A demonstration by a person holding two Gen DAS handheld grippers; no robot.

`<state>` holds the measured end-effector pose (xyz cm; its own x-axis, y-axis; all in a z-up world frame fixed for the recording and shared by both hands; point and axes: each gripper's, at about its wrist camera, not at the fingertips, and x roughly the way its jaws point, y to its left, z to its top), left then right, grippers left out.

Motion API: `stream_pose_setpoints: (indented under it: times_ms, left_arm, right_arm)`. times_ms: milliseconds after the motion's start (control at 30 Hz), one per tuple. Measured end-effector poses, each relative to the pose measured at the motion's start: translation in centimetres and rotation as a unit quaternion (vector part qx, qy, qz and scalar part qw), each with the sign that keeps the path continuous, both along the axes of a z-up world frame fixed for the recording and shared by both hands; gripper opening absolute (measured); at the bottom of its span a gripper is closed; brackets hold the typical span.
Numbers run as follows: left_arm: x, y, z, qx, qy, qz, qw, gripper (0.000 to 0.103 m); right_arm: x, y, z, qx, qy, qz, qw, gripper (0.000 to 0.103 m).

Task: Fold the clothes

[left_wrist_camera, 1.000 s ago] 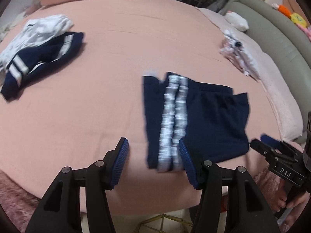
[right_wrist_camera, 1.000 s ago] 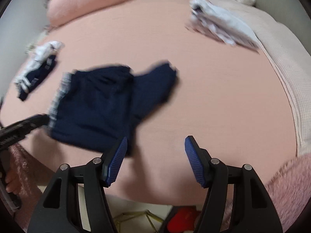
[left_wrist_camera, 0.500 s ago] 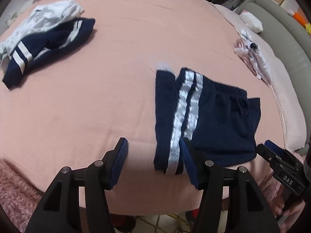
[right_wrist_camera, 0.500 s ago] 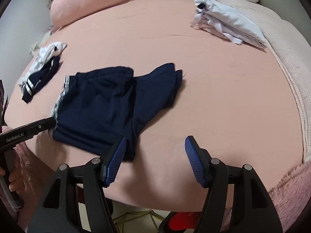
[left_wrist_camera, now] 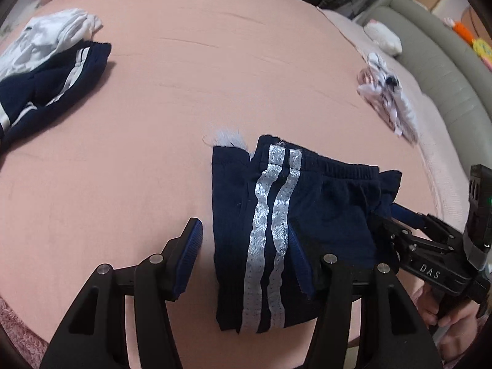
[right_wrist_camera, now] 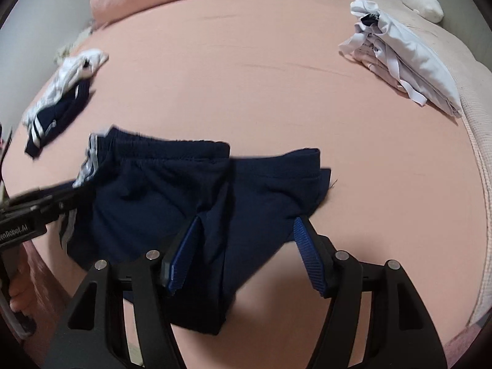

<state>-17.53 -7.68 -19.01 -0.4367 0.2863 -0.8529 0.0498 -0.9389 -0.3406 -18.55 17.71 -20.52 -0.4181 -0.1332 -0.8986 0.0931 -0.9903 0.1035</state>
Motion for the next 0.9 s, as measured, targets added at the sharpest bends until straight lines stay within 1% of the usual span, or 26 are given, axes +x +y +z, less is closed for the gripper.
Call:
stream_pose_setpoints:
  times_ms: [33,100,200,267,333,400,500,533,567,600,633,700,733,767,800,900]
  left_arm:
    - [0.0,-0.2,-0.2,0.008,0.001,0.003,1.0000,0.057]
    - [0.3,-0.5,-0.4,0.011,0.004,0.000,0.9999,0.058]
    - [0.1,-0.6,0.3,0.016,0.009,-0.001,0.9998,0.058]
    - [-0.1,-0.9,1.3,0.025,0.022,0.001,0.9994,0.058]
    - [-0.7,-0.6,1.9,0.024,0.033,-0.001,0.9991,0.058]
    - [-1.4,-0.2,2.0,0.018,0.036,-0.014,0.9991,0.058]
    - [-3.3,0.7,0.6,-0.028,0.013,-0.011,0.9995,0.058]
    - [-3.6,0.4,0.4,-0.032,0.005,-0.002,0.9995,0.058]
    - [-3.5,-0.1,0.6,-0.009,0.009,0.013,0.9998,0.058]
    - [-3.3,-0.6,0.9,0.015,0.015,0.027,0.9994,0.058]
    - [-2.6,-1.1,1.6,0.036,0.029,0.039,0.9982,0.058]
    - [-1.3,-1.6,2.9,0.047,0.058,0.058,0.9955,0.059]
    - [-1.0,-1.6,3.1,0.044,0.060,0.057,0.9956,0.059]
    - [-1.0,-1.3,2.8,0.033,0.053,0.046,0.9970,0.059]
    - [-0.9,-1.1,2.5,0.023,0.047,0.036,0.9980,0.059]
    - [-0.4,-0.7,0.9,0.006,0.027,0.027,0.9993,0.059]
  right_arm:
    - [-0.3,0.2,0.0,-0.007,0.002,-0.007,1.000,0.065]
    - [-1.0,0.6,0.0,-0.020,0.005,-0.023,1.000,0.065]
    - [-1.7,1.0,-0.2,-0.029,-0.001,-0.041,0.999,0.065]
    - [-1.5,1.3,0.5,-0.041,0.004,-0.053,0.998,0.065]
    - [-1.0,1.4,1.5,-0.051,0.015,-0.060,0.997,0.065]
    - [-0.8,0.8,2.4,-0.059,0.026,-0.045,0.997,0.065]
    - [-2.0,-1.1,2.3,-0.018,0.030,-0.016,0.999,0.065]
    - [-2.9,-1.7,1.8,0.002,0.024,-0.006,1.000,0.065]
    - [-3.6,-1.9,1.1,0.011,0.016,-0.005,1.000,0.064]
    - [-4.2,-1.9,0.7,0.010,0.003,-0.011,1.000,0.064]
    - [-4.7,-1.9,0.2,0.009,-0.012,-0.018,1.000,0.064]
    - [-4.3,-1.2,1.1,-0.035,-0.001,-0.039,0.999,0.064]
    - [-3.6,-1.0,1.8,-0.048,0.012,-0.042,0.998,0.064]
    - [-2.9,-0.9,2.5,-0.061,0.026,-0.045,0.997,0.064]
    - [-2.3,-1.0,2.6,-0.057,0.029,-0.047,0.997,0.064]
    - [-0.6,-1.5,2.6,-0.043,0.033,-0.047,0.997,0.064]
